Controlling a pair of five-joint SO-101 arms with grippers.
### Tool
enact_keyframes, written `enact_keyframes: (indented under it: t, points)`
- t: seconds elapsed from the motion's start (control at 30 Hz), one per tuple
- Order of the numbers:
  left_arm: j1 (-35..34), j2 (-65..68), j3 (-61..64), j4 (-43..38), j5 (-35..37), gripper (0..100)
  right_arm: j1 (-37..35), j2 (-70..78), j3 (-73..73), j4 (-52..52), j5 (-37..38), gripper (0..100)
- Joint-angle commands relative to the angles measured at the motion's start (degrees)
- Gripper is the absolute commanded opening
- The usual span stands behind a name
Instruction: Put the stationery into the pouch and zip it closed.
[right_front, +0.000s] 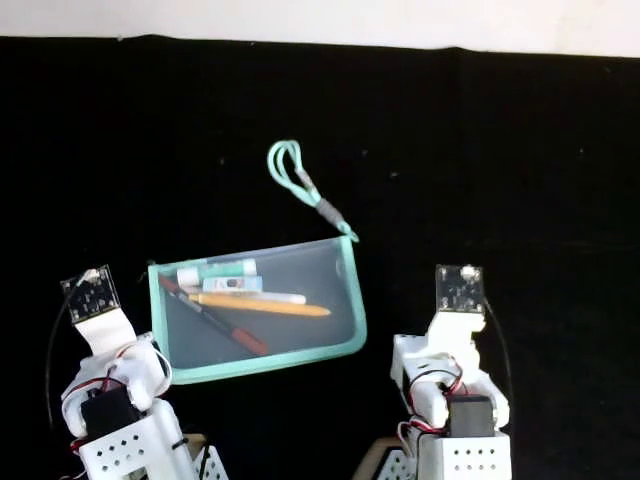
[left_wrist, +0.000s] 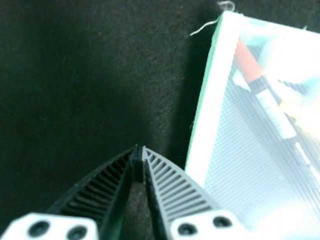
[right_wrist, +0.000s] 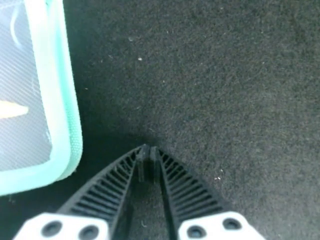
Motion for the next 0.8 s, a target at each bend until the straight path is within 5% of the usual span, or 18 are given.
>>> enact_keyframes:
  t: [0.0,0.17,0.47,0.77]
  points:
    - [-0.57,-0.4,0.84,0.35,0.18,1,0.57,-0.57,7.69,0.4,-0.35,0.5]
    - [1.27,-0.4,0.84,0.35,0.18,1,0.48,-0.57,7.69,0.4,-0.35,0.5]
    - [16.66,-0.4,0.84,0.35,0.26,1,0.48,-0.57,7.69,0.4,-0.35,0.5]
    - [17.54,-0.4,0.84,0.35,0.26,1,0.48,-0.57,7.69,0.4,-0.53,0.5]
